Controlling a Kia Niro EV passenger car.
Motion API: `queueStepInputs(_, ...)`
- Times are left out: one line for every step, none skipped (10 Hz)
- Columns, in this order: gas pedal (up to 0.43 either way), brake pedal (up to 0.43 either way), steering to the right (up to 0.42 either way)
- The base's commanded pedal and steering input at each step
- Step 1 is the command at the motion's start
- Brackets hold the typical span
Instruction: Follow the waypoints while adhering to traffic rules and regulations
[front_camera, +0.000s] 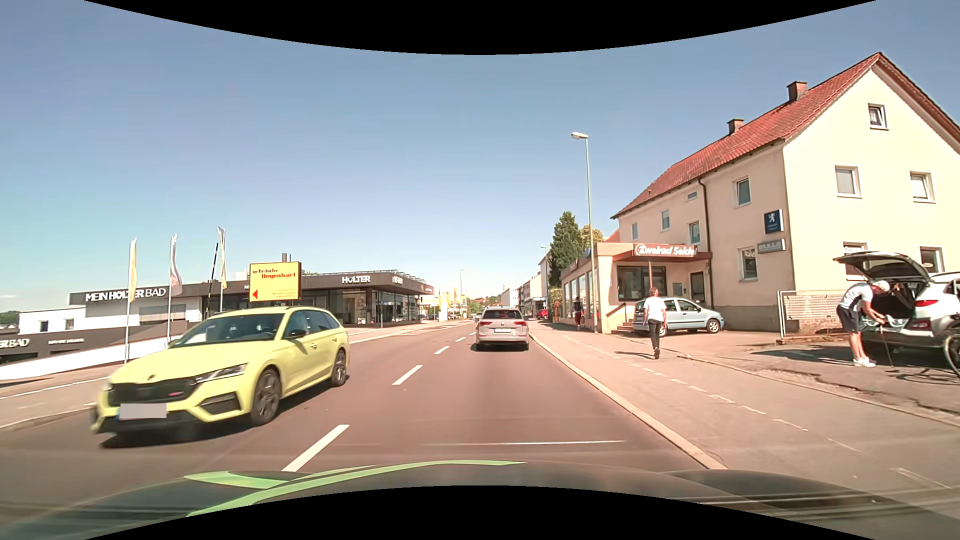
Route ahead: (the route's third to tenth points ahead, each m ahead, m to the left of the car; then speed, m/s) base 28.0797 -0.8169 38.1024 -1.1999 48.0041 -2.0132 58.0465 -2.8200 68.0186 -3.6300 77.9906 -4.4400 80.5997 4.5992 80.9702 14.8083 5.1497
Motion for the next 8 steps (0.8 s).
queueStepInputs(0.130,0.000,0.017)
queueStepInputs(0.130,0.000,0.016)
queueStepInputs(0.130,0.000,0.016)
queueStepInputs(0.130,0.000,0.015)
queueStepInputs(0.130,0.000,0.013)
queueStepInputs(0.130,0.000,0.012)
queueStepInputs(0.130,0.000,0.012)
queueStepInputs(0.138,0.000,0.012)
